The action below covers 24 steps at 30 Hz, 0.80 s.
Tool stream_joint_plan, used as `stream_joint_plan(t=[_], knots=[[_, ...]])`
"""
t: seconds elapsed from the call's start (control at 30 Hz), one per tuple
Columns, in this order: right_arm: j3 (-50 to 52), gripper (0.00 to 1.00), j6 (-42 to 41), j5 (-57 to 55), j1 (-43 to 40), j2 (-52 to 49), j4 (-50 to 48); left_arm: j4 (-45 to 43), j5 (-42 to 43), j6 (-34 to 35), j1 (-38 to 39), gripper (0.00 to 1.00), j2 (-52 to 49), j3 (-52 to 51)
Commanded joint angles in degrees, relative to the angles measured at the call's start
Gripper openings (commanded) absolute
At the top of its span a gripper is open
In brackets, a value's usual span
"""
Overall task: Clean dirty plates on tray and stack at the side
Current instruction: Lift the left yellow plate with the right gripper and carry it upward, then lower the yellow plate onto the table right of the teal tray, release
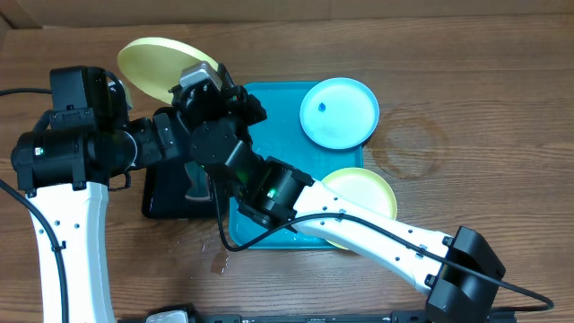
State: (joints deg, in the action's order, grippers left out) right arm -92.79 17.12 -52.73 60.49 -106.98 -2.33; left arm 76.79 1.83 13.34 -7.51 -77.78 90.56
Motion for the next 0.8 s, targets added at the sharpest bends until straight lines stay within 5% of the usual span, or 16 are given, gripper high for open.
stream_joint_plan(t=[0.0,0.1,0.3,0.5,0.77], knots=[[-0.9,0.04,-10.2,-0.8,-0.1,1.6,3.5,0.1,-0.6,-0.5,0.0,1.00,0.4,0.3],[-0.9,0.04,-25.3,1.9,-1.9,1.5,13.7,0.1,-0.6,-0.5,0.0,1.00,0.4,0.3],[-0.9,0.04,-47.2,30.0,-11.1,1.6,31.7,0.1,-0.6,-0.5,0.0,1.00,0.4,0.3],[-0.9,0.04,-53.6,48.8,-25.2,4.3,45.0,0.1,-0.6,-0.5,0.0,1.00,0.4,0.3],[-0.9,0.04,-52.7,58.4,-51.0,6.1,59.0,0.1,-0.5,-0.5,0.0,1.00,0.4,0.3]])
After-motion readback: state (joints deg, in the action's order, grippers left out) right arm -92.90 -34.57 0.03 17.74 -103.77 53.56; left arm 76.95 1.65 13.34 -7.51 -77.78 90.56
